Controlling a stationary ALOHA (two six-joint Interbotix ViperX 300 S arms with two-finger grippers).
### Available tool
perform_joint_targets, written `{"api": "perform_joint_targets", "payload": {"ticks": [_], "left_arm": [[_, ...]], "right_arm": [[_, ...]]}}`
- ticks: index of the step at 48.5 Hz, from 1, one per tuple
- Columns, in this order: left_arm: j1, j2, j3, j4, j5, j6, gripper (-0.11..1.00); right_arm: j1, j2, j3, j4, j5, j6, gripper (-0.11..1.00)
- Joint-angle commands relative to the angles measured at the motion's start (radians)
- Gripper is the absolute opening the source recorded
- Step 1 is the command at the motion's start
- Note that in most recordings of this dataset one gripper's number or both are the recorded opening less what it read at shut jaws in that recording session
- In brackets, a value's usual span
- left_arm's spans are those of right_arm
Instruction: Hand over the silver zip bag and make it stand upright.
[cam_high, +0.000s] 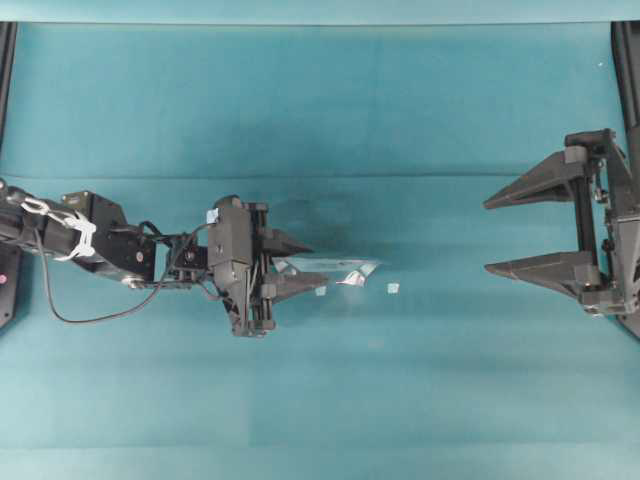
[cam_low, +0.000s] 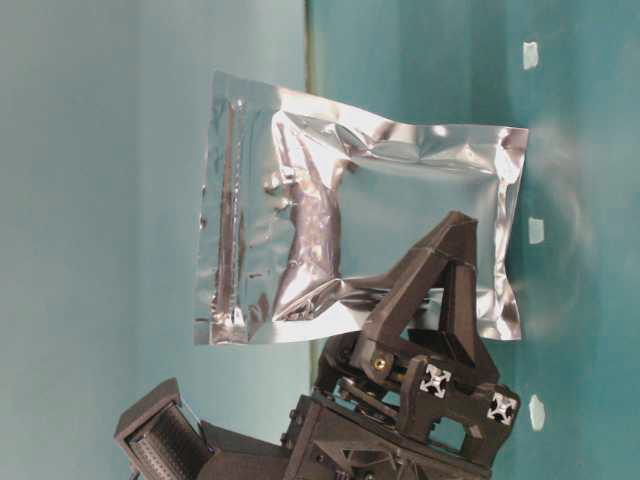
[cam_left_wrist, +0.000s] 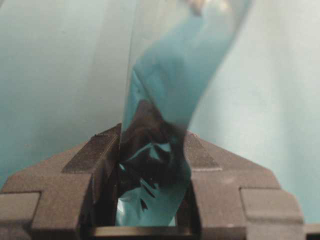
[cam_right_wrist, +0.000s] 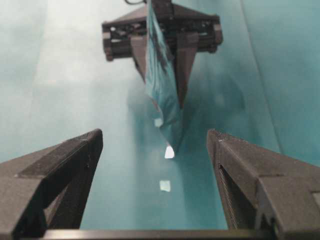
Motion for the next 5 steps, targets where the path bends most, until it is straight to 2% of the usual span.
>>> {"api": "perform_joint_targets", "payload": {"ticks": [1,5], "left_arm": [[-0.014,-0.008,-0.006,0.003,0.003,0.0,0.25],[-0.014,-0.008,-0.006,0.003,0.003,0.0,0.25]], "right_arm": [[0.0,0.002,-0.008,-0.005,-0.005,0.006,0.92],[0.0,0.002,-0.006,-0.006,-0.005,0.006,0.92]]}}
